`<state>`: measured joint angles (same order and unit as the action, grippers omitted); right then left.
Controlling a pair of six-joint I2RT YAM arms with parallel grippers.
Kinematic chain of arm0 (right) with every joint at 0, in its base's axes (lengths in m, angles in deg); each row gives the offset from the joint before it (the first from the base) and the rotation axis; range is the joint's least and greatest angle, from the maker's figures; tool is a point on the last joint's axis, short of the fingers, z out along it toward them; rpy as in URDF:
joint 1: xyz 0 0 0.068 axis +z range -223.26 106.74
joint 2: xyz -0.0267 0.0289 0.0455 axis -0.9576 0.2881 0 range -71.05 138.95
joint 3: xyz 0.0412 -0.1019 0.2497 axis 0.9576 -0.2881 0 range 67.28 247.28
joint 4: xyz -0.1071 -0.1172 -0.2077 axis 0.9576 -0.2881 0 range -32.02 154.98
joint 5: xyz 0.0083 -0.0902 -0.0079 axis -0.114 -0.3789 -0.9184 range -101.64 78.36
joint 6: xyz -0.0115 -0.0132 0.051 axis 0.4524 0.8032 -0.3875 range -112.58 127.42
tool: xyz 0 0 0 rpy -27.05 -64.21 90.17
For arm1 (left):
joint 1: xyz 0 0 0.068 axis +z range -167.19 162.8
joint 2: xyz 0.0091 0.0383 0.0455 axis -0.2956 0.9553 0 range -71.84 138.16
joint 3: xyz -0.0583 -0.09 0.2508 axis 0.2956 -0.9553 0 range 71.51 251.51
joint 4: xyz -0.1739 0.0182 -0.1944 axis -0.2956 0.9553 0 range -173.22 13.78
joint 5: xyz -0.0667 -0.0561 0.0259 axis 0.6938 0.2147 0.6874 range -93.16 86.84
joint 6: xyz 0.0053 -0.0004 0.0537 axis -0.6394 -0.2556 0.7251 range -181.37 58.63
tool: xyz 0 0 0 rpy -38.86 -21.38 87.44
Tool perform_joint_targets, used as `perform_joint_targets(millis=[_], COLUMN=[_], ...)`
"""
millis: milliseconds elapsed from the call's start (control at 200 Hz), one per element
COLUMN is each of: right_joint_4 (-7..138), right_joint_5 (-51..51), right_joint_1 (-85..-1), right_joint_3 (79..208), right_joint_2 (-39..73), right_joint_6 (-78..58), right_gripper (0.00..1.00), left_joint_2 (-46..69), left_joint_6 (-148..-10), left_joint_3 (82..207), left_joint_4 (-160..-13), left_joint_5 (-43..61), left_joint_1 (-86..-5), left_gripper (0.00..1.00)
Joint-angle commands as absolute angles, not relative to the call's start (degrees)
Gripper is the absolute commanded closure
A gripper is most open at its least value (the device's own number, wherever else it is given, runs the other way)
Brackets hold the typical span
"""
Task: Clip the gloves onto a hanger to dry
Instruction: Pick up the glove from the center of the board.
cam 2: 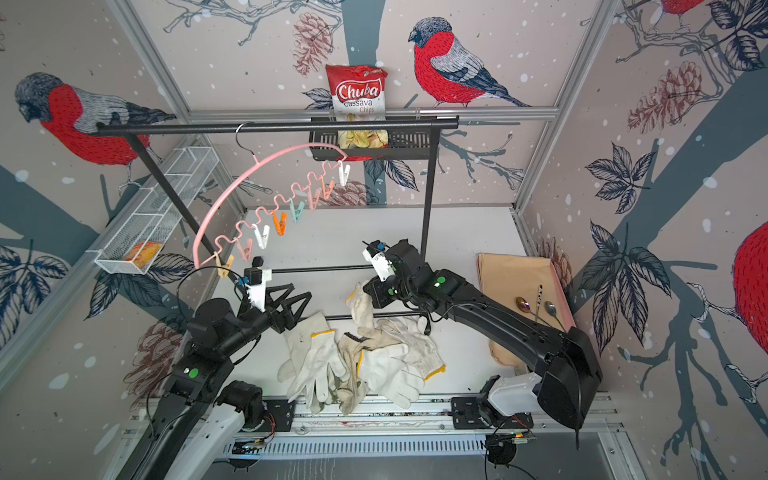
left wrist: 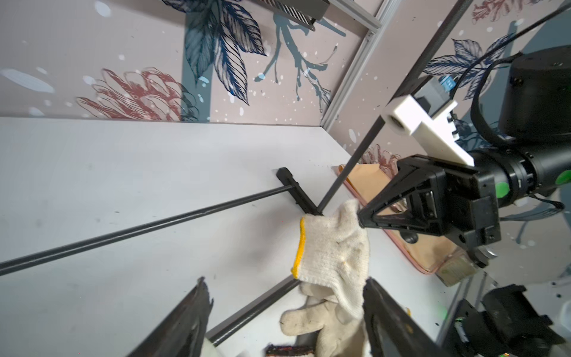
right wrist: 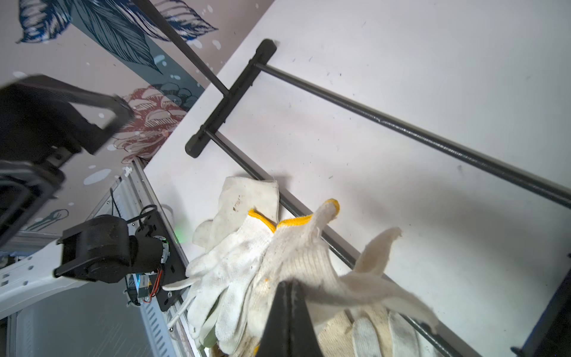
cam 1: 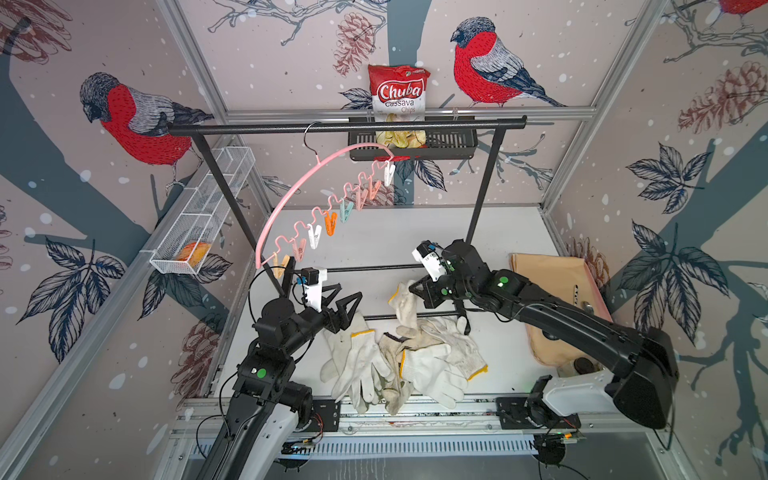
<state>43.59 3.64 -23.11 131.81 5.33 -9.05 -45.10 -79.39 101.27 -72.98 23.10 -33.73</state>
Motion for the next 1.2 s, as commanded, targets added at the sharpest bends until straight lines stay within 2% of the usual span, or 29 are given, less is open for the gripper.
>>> perform_joint_targets(millis=[0,265,395,585,926,1196], right_joint_4=[44.83,52.46,53.27,56.59,56.45,56.38], right_joint_5=[2.46,-4.69,-5.62,-4.89,-3.93,-4.55], right_joint_1=[-23.59,-24.37,-24.79,-24.35,-23.0,-20.78], right_joint_3=[132.05,127.6,126.81,126.0,126.12,126.17], right_joint_2=[1.25,-9.15,-10.41,-10.34,-11.02,-11.12], right_joint_6=[-9.28,-10.36,-10.64,-12.22,-12.19,-12.44], right_gripper=[1.0,1.0,1.0,1.0,1.0,1.0], left_joint_2=[-42.41,-32.81,-28.89,-21.38,-16.95,-12.24], left_joint_6=[-85.94,-103.8,-113.03,-118.84,-119.2,-120.88], left_joint_3=[100.24,95.69,92.12,92.43,90.82,91.39], left_joint_4=[-83.24,-106.84,-120.99,-131.04,-134.91,-139.5], left_joint_5=[25.49,27.34,25.45,24.9,14.45,11.77], left_joint_1=[-37.43,-45.42,-48.04,-53.3,-56.83,-57.1], left_gripper=[0.23,0.21,0.2,0.2,0.19,0.21])
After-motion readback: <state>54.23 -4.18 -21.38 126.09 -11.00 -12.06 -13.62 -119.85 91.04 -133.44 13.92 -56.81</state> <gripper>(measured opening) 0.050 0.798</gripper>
